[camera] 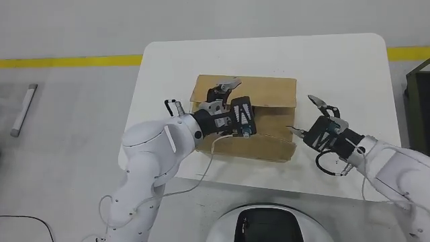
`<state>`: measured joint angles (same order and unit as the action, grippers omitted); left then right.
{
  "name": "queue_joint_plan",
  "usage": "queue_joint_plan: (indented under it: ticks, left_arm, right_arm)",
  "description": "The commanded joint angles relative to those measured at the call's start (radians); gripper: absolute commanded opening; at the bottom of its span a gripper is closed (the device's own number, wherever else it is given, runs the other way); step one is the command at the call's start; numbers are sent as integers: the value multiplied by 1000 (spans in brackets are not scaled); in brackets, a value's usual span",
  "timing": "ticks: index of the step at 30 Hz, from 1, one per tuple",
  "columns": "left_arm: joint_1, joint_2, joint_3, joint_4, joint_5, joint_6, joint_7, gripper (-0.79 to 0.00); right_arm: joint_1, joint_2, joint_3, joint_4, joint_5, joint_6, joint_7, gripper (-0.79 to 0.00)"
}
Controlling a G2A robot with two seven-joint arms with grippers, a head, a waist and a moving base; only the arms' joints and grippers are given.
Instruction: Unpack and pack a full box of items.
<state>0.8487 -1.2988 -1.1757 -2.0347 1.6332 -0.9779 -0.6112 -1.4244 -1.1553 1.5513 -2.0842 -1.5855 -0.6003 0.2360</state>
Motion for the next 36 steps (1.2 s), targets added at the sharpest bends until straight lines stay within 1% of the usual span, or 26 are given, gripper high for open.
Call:
queue_joint_plan:
  ticks: [1,2,3,4,5,6,7,9,10,11,13,15,17,24,28,36]
  left_arm:
    - [-2,2,-1,0,-1,4,-2,0]
    - [-3,3,-2,-1,-1,6,-4,0]
    - [-3,4,-3,-1,-1,7,-5,0]
    - [-3,5,-3,-1,-2,7,-5,0]
    - [-3,6,-3,-2,-1,8,-6,0]
    - [-2,7,-4,-3,-2,10,-6,0]
    - [-1,8,-5,-4,-1,14,-9,0]
    - [1,10,-5,-7,-2,18,-11,0]
    - [2,11,-5,-8,-3,20,-12,0]
    - [2,12,-5,-9,-3,22,-13,0]
    - [3,14,-4,-11,-4,24,-14,0]
    - [3,15,-2,-14,-7,25,-16,0]
    - [2,17,-2,-16,-12,26,-18,0]
    - [3,25,-10,-25,-31,15,-35,0]
    - [4,29,-17,-34,-47,7,-46,0]
    - [13,39,-25,-53,-90,-10,-81,0]
  right_arm:
    - [47,-2,-30,41,-17,19,-2,0]
    - [71,-2,-43,59,-34,26,7,-25]
    - [93,-3,-58,76,-39,33,9,-71]
    - [116,-5,-69,95,-41,49,12,-74]
    - [137,-6,-81,110,-45,59,17,-132]
    - [156,-7,-94,121,-44,63,20,-172]
    - [174,-8,-105,131,-45,63,22,-234]
    - [203,-10,-121,150,-44,68,27,-262]
    - [216,-10,-129,159,-46,68,28,-400]
    - [228,-11,-138,173,-45,69,28,-434]
    - [251,-13,-152,205,-38,73,31,-456]
    - [275,-14,-164,226,-52,85,37,-616]
    - [291,-17,-169,244,-34,116,41,-785]
    - [341,-31,-143,286,139,255,142,-785]
    - [373,-37,-123,312,257,316,192,-785]
    - [447,-46,-93,399,432,423,275,-785]
